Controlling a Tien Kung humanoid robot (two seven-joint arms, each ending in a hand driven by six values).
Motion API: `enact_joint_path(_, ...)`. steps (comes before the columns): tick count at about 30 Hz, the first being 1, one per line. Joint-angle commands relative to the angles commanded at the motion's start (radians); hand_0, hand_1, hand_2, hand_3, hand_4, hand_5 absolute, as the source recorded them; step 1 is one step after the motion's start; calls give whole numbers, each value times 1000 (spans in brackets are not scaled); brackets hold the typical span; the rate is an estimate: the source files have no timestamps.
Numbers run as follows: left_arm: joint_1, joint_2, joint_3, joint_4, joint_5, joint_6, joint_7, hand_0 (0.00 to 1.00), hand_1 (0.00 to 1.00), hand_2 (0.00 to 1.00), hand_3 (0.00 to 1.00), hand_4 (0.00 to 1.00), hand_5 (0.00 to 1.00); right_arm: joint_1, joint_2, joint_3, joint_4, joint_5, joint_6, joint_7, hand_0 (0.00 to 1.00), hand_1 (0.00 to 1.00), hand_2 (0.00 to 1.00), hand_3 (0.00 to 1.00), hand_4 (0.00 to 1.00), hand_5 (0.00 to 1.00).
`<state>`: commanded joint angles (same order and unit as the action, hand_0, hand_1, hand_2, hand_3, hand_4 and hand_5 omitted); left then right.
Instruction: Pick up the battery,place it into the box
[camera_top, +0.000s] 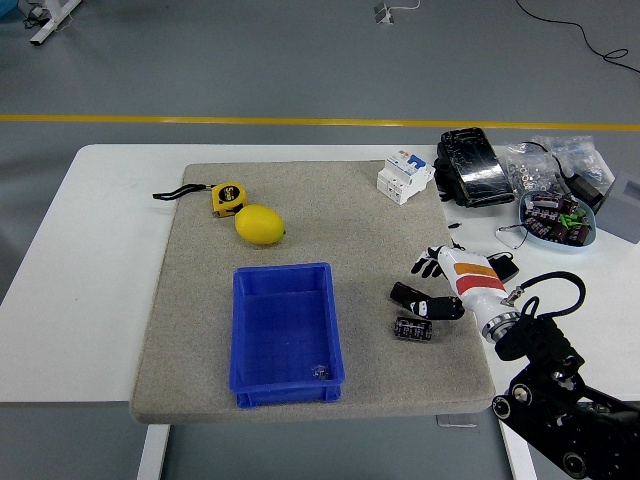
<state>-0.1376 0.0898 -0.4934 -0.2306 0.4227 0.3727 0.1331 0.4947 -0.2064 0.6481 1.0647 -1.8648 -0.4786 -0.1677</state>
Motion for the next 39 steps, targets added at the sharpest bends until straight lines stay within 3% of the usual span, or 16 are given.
enact_joint_path(20, -3, 0, -3, -1, 9, 0, 4, 604, 581, 627, 582, 635, 595, 27, 52, -55, -86, 19, -51, -14, 374, 418, 449, 478, 943, 192)
enact_joint_path(21, -4, 0, -2, -1, 9, 0, 4, 603, 579, 625, 581, 635, 595, 28, 53, -58, -90, 23, -55, -13, 323, 405, 440, 465, 881, 160)
enact_joint_path(26, -6, 0, -1, -2, 7, 1, 3, 603, 579, 625, 581, 635, 595, 35, 62, -75, -117, 35, -63, -10, 323, 405, 440, 465, 881, 160)
enact_joint_path(27, -7, 0, 0, -2, 6, 1, 3, 604, 578, 623, 581, 635, 594, 35, 63, -77, -121, 37, -65, -10, 312, 403, 439, 462, 825, 129)
enact_joint_path(32, -10, 0, 0, -3, 7, 1, 4, 604, 578, 623, 581, 635, 594, 42, 68, -89, -140, 50, -78, -6, 312, 403, 439, 462, 825, 129)
enact_joint_path(33, -10, 0, 1, -3, 6, 0, 3, 604, 577, 622, 582, 635, 594, 43, 68, -91, -142, 52, -82, -5, 309, 401, 436, 459, 750, 93)
enact_joint_path(39, -10, 1, 1, -3, 6, 1, 4, 603, 577, 621, 582, 635, 595, 49, 68, -94, -148, 63, -100, 5, 311, 397, 434, 453, 720, 71)
